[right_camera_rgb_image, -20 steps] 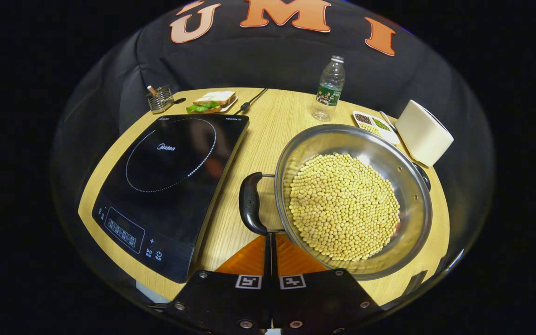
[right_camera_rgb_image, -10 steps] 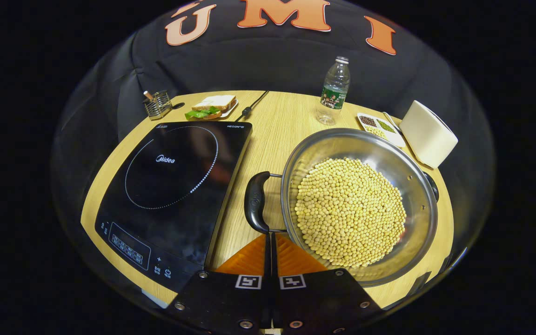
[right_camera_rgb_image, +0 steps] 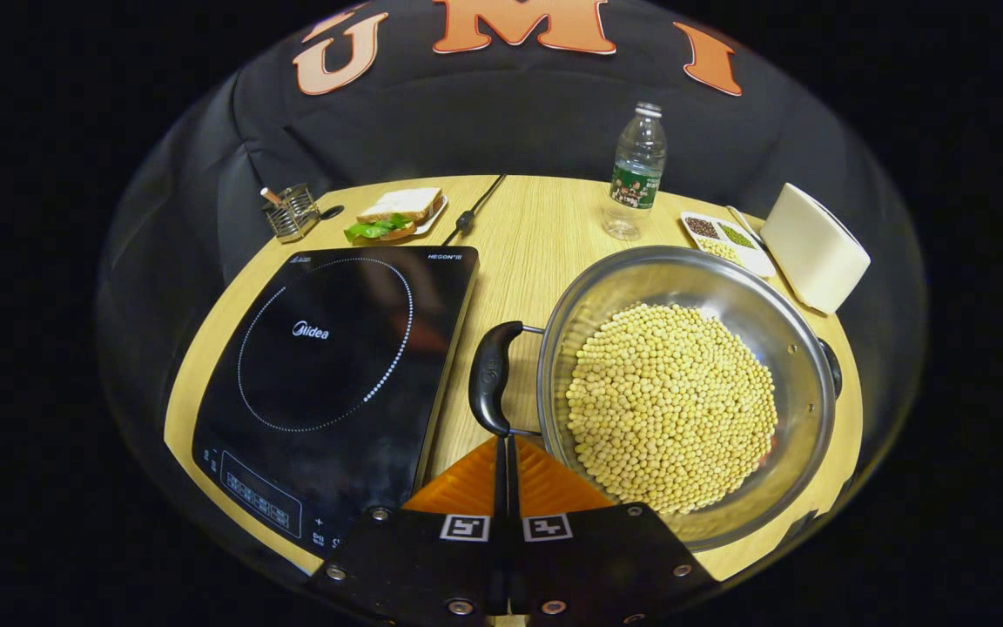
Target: First push the handle of the pot to place it horizontally, then grasp the pot with both hands and set it on the induction cooktop.
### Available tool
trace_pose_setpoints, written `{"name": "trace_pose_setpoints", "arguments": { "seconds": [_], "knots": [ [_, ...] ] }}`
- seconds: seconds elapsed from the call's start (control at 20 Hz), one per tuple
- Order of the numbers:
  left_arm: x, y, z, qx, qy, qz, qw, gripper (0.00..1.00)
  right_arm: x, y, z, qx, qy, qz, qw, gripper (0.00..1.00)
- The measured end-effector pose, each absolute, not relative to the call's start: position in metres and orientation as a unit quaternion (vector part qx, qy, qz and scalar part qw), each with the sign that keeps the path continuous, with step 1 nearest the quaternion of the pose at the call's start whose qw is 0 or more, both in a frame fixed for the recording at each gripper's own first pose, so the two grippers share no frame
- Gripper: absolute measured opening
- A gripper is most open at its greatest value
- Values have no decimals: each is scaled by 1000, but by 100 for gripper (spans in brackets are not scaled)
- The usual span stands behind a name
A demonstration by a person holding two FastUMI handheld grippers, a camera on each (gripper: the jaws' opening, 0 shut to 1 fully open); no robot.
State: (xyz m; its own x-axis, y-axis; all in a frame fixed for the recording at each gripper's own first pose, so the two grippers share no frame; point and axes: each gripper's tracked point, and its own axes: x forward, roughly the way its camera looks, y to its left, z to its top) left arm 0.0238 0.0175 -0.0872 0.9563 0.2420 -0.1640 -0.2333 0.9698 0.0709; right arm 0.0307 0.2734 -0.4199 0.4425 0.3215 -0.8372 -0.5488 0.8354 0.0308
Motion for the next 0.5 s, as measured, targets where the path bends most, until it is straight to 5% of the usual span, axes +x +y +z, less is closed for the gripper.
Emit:
{"name": "trace_pose_setpoints", "arguments": {
  "seconds": [0.5],
  "knots": [
    [55,-100,-151,17,148,42,988,98,46,226,-370,-54,470,296,830,0]
  ]
}}
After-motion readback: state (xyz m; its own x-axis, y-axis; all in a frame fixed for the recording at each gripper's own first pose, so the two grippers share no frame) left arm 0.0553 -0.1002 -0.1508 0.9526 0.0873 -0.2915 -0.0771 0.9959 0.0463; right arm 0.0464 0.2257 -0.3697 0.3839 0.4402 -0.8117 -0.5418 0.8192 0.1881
